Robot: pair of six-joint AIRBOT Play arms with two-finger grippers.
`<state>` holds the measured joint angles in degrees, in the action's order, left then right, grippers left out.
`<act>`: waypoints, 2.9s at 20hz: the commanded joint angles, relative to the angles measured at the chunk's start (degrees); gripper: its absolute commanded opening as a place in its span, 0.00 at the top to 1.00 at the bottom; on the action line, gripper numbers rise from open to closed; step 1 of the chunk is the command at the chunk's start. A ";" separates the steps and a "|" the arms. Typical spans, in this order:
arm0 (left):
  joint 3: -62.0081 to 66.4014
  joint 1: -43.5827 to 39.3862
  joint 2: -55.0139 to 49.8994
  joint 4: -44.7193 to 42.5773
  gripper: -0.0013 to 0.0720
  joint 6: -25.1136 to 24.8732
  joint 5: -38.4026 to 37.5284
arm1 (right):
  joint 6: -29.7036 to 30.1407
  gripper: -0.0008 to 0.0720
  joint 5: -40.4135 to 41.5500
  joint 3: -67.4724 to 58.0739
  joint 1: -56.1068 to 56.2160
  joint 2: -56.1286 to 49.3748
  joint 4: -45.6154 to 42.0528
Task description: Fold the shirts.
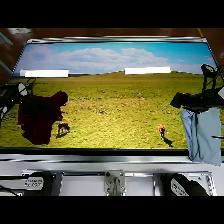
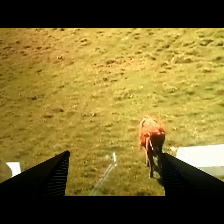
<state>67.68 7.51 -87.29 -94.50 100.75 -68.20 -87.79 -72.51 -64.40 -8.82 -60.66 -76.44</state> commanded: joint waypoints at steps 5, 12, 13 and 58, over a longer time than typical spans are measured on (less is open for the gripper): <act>0.22 0.59 -5.84 0.55 0.93 2.25 1.55 | 0.20 0.05 0.96 0.02 0.00 0.00 3.06; 3.72 -13.40 14.38 13.05 0.93 -7.76 5.42 | 1.57 0.05 -0.66 -0.07 0.00 0.02 3.10; 3.69 -17.79 19.23 16.35 0.93 -7.76 7.34 | 1.57 0.05 -1.09 -0.24 0.00 0.13 3.10; -22.56 -38.40 1.77 53.64 0.32 -13.70 18.88 | 17.20 0.05 -3.98 30.01 0.07 -13.09 22.95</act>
<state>45.21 -29.76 -83.99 -42.46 87.74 -51.27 -71.07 -77.34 -34.46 -8.80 -72.36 -55.40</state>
